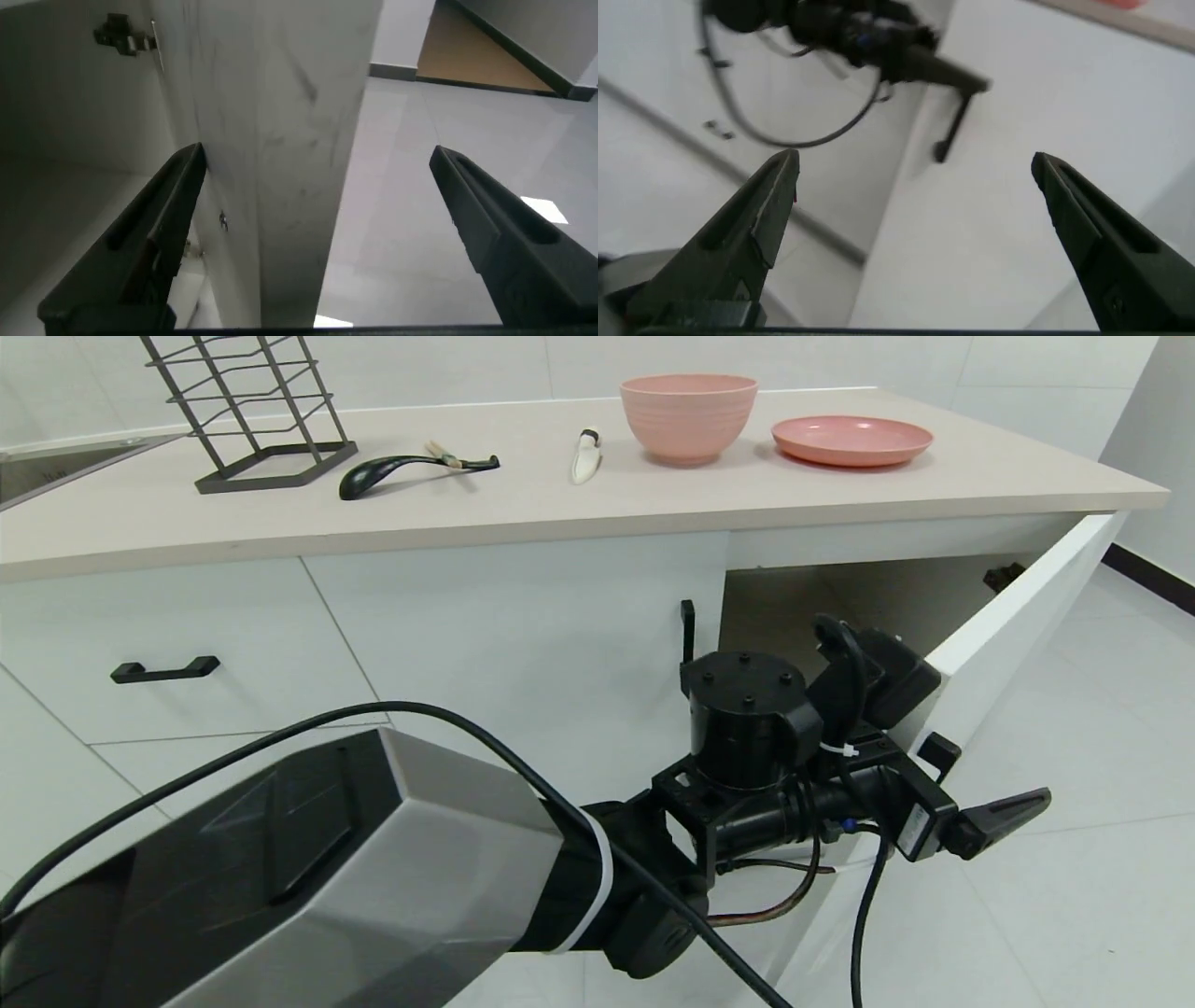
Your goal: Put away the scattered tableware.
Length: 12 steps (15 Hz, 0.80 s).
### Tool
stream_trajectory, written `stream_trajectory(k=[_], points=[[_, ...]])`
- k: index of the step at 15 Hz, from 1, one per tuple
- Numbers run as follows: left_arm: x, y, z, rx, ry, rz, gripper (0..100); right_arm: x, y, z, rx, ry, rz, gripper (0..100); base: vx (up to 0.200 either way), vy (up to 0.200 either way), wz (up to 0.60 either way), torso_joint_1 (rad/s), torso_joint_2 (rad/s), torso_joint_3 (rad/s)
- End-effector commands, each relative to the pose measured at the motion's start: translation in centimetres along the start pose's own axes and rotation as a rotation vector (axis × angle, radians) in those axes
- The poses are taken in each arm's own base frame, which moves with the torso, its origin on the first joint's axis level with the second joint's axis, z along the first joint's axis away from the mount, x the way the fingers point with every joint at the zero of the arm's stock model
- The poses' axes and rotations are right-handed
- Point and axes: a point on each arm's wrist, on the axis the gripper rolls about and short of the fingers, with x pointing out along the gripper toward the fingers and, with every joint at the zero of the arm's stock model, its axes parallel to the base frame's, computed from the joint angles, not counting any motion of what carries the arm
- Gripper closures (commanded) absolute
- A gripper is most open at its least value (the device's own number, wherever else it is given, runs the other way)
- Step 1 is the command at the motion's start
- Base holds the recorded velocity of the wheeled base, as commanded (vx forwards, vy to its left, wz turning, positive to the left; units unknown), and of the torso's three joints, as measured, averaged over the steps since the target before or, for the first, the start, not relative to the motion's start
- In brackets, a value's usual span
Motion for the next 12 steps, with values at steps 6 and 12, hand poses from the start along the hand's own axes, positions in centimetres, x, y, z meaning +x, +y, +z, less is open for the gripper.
stream_trajectory(k=[6, 12], points=[[1.1, -1.7, -2.1, -0.016, 0.029, -0.039, 0, -0.4, -0.1, 1.0, -0.027, -0.103, -0.073, 0, 0.0, 0.0, 0.0, 0.0, 0.0, 0.0], [2.0, -4.2, -2.5, -0.018, 0.016, -0.094, 0, -0.5, -0.2, 1.7, -0.061, -0.166, -0.09, 0, 0.0, 0.0, 0.0, 0.0, 0.0, 0.0]])
